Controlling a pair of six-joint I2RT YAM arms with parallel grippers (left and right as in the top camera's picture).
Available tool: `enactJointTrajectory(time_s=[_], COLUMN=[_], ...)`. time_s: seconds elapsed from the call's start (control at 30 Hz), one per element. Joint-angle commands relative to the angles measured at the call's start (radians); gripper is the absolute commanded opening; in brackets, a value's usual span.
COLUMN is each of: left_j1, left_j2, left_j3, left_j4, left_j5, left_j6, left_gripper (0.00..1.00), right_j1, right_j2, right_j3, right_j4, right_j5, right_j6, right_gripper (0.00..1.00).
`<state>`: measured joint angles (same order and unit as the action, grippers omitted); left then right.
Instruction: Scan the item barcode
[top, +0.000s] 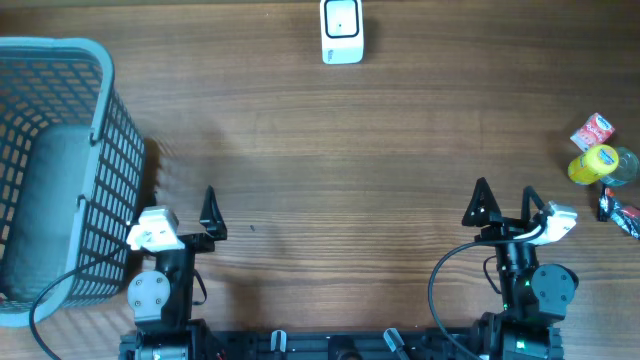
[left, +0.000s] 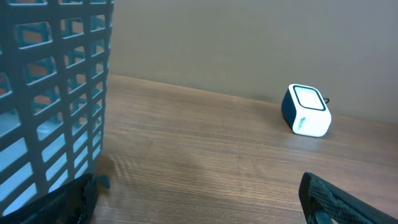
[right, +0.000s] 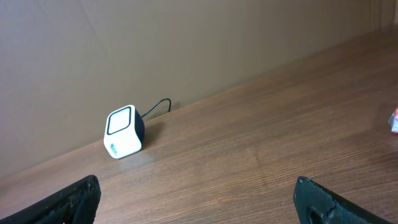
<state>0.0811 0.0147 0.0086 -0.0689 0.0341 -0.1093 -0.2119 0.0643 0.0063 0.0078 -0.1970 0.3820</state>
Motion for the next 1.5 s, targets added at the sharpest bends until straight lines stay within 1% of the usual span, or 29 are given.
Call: enactJointTrajectory(time_s=[0.0,0.07,0.6,0.73,0.8,0.87,0.97,1.0,1.03,1.1,1.2,1.47], left_j1=[0.031,0.035,0.035,0.035,0.035,0.035,0.035,0.035,0.035,0.035,0.035,0.035], left_j2=[-0.011,-0.011,-0.010,-0.010,-0.010,-0.010,-0.010,-0.010,-0.010,-0.010,-0.010,-0.010], left_j3=[-0.003,-0.003,-0.003,-0.003,-0.003,-0.003,-0.003,-0.003,-0.003,-0.003,-0.003,-0.003], left_j4=[-0.011,-0.011,-0.008,-0.008,-0.008,-0.008,-0.008,-0.008,-0.008,-0.008,-0.008,-0.008], left_j5=[-0.010,-0.013,-0.003,-0.003,-0.003,-0.003,-0.003,-0.003,-0.002,-0.003,-0.003,-0.003], left_j6=[-0.043,-0.059,-0.059,-0.059,-0.059,-0.059,-0.059,-0.059,-0.059,-0.059,-0.059,-0.059], left_gripper=[1.00,1.00,1.00,1.00,1.00,1.00,1.00,1.00,1.00,1.00,1.00,1.00], right_j1=[0.003,0.003,0.003,0.010,0.030,0.116,0.261,0.287,0.301,0.301,0.301,0.297], right_j2=[0.000,0.000,-0.002,-0.061,-0.061,-0.062,-0.062,-0.062,-0.062,-0.061,-0.061,-0.060], right_j3=[-0.001,-0.001,-0.001,-0.001,-0.001,-0.001,-0.001,-0.001,-0.001,-0.001,-0.001,-0.001], right_j4=[0.005,0.005,0.005,0.004,0.005,0.000,0.006,0.007,0.005,0.002,-0.009,-0.005], right_j5=[0.018,0.018,0.018,0.017,0.007,0.098,0.296,0.310,0.291,0.263,0.184,0.174], right_j6=[0.013,0.013,0.013,0.014,0.063,0.125,0.109,0.075,0.027,0.000,-0.095,-0.091], right_gripper=[1.00,1.00,1.00,1.00,1.00,1.00,1.00,1.00,1.00,1.00,1.00,1.00])
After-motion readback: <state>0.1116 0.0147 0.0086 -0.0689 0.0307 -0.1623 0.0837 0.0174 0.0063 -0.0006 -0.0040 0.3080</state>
